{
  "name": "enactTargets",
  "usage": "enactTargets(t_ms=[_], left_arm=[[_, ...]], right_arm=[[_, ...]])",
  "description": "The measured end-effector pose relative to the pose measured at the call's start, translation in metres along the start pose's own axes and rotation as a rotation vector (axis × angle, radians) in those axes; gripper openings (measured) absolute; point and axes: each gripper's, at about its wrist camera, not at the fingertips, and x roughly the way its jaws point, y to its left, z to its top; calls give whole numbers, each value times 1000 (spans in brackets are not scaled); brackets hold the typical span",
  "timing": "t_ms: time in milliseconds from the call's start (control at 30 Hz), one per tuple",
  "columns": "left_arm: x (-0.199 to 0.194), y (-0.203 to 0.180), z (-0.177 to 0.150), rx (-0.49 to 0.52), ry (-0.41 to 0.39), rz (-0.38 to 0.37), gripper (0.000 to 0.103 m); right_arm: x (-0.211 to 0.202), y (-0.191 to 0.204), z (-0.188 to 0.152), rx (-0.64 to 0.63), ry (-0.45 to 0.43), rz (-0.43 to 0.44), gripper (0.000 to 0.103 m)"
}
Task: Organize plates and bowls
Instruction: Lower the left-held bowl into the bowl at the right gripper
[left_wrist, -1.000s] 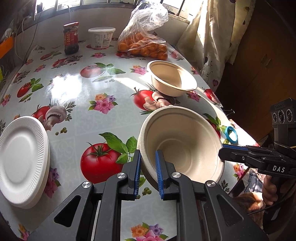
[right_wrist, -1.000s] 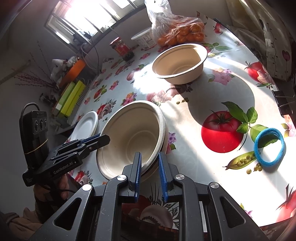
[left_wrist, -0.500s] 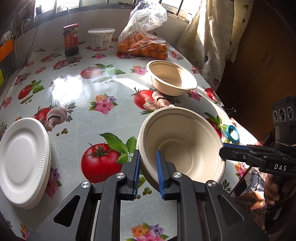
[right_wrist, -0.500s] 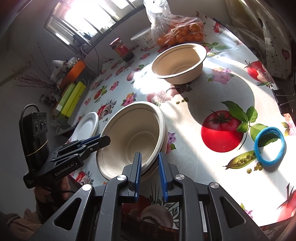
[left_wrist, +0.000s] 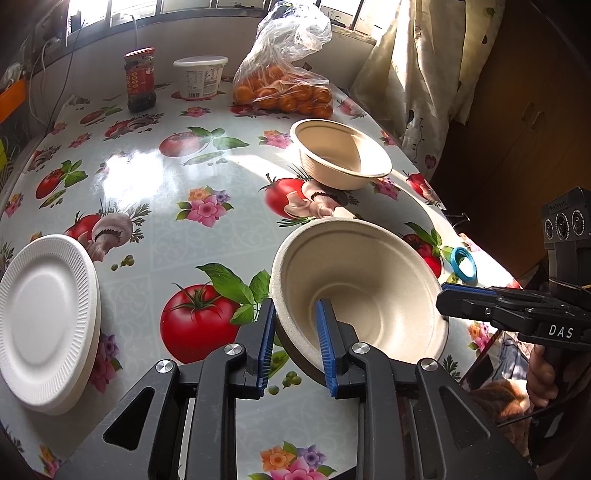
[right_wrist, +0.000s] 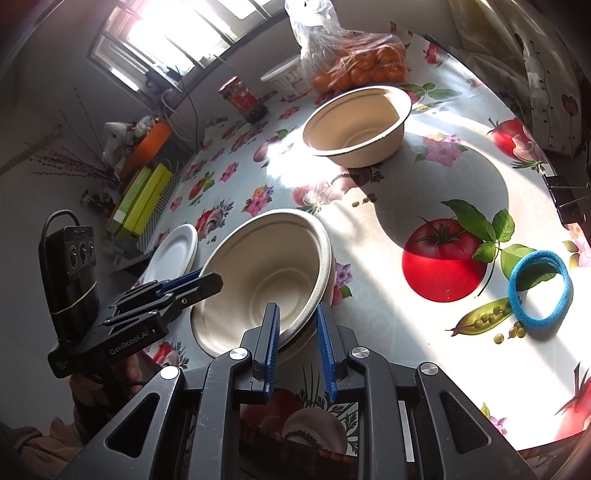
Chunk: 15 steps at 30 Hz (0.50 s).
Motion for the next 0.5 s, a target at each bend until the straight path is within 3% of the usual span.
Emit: enactTargets(t_ms=[367, 500], left_arm=[[0, -1, -1, 10, -1, 4, 24], [-1, 0, -1, 9, -2, -7, 30]], right_arm=[[1, 0, 1, 1, 1, 1, 24], [1, -1, 1, 0, 1, 4, 25]])
